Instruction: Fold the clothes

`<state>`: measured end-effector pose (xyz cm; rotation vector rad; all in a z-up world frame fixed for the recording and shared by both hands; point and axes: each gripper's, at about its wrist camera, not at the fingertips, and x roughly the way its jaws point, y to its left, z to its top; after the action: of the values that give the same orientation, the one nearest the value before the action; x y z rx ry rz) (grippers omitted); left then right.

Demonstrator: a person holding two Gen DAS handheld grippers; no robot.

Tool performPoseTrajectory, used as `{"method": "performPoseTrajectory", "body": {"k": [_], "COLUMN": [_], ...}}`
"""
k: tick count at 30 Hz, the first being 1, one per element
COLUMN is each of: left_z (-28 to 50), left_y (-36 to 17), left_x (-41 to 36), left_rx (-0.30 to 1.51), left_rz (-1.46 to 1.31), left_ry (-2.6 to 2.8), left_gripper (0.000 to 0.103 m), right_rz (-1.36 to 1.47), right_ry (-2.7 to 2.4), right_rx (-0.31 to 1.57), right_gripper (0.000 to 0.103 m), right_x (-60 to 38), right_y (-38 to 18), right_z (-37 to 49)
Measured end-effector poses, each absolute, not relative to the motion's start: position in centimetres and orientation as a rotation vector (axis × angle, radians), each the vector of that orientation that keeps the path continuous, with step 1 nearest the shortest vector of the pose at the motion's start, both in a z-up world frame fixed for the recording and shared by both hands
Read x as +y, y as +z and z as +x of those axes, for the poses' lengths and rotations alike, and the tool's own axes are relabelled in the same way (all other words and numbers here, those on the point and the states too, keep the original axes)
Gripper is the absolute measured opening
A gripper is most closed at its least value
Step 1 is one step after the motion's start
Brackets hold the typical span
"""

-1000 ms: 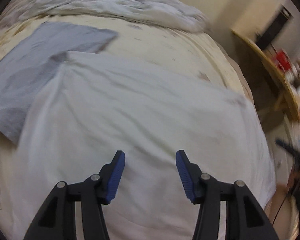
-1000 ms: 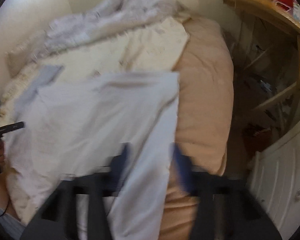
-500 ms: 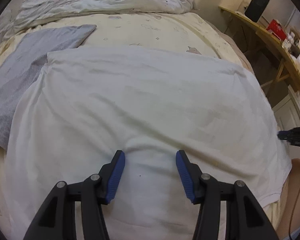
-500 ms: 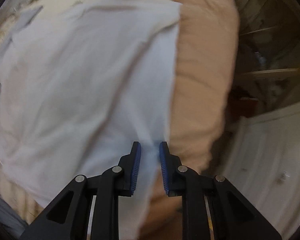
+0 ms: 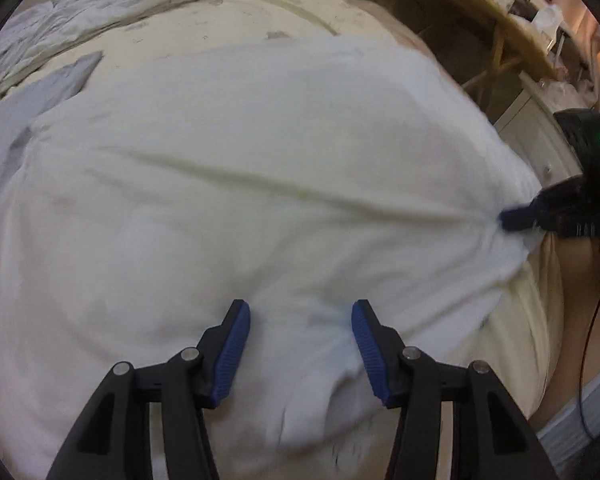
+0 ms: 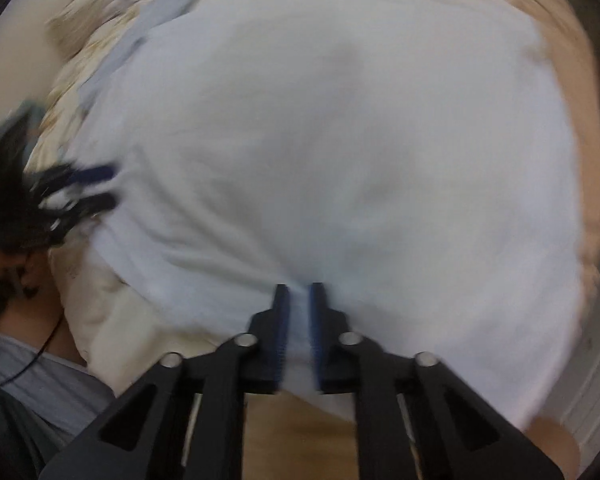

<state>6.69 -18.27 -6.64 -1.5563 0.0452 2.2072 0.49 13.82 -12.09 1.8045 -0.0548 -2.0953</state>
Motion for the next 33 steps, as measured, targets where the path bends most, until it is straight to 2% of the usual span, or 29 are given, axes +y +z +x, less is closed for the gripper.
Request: {"method": "performPoseTrajectory", "body": {"k": [3,5,6,8,11,13,17,20,21,24,26,28,29,31,32,33], "left_z": [7.9,8.5,8.7,9.1,8.4,7.8,7.4,7.9,7.9,6.0,3.7,0.8,-0.6,-3.6,-5.5,-7.3], "left_y": [-6.3,-5.1,-4.3,-2.8,-3.3,-5.0,-6.8,-5.9,-5.6,-3.0,-0.4,1.4,2.3,3.2,2.8,2.5], "left_x": [-20.1,-21.1,-21.6,-22.6,-23.7,-24.1,-23.5,-23.1,-23.0,-21.5,-19.0,-15.6,-13.9,-10.5,-8.5,-6.5], "left_rx": [-0.042,-0.096,-0.120,-0.173,-0.283,-0.250,-0.136,-0.041,-0.044,-0.049,0.017,0.100,0.140,0.210,0.253,0.296], "left_rz": [-1.616,-1.540,-1.485,-1.376,-1.386,-1.511,-1.643,-1.662,-1.653,-1.512,-1.348,-1.262,-1.221,-1.195,-1.210,-1.226], "left_ry": [2.221,2.295,2.342,2.428,2.414,2.415,2.396,2.382,2.366,2.302,2.298,2.238,2.207,2.144,2.148,2.150], "left_gripper": [0.054,0.054,0.054,0.054,0.054,0.054,0.054,0.054,0.054,0.054,0.054,0.061,0.064,0.065,0.065,0.065], "right_rz": [1.877,1.922,1.872,1.775,1.684,1.701,1.815,1.865,1.858,1.596,1.492,1.411,1.393,1.353,1.330,1.324], "right_ry": [-2.087,-2.083,-2.128,-2.187,-2.258,-2.247,-2.217,-2.218,-2.248,-2.273,-2.329,-2.357,-2.369,-2.386,-2.390,-2.392], "right_rx": [-0.079,-0.099,-0.058,-0.097,-0.244,-0.284,-0.248,-0.257,-0.245,-0.517,-0.606,-0.689,-0.711,-0.764,-0.794,-0.802], "right_gripper": [0.007,0.009,0.015,0.015,0.015,0.015,0.013,0.012,0.016,0.016,0.017,0.025,0.032,0.041,0.057,0.080], "right_x": [16.2,17.6,17.4,17.3,17.3,16.8,16.1,17.3,17.9,21.6,23.6,25.2,25.1,26.0,27.1,28.8], "right_y": [-11.8,-11.3,-10.1,-8.7,-8.9,-10.4,-12.3,-11.2,-10.7,-8.1,-7.1,-6.6,-6.8,-7.0,-7.1,-6.8], "right_z": [1.8,2.7,2.9,2.6,1.4,0.9,1.4,2.6,3.1,5.0,6.0,6.5,6.2,5.8,5.8,6.2]}}
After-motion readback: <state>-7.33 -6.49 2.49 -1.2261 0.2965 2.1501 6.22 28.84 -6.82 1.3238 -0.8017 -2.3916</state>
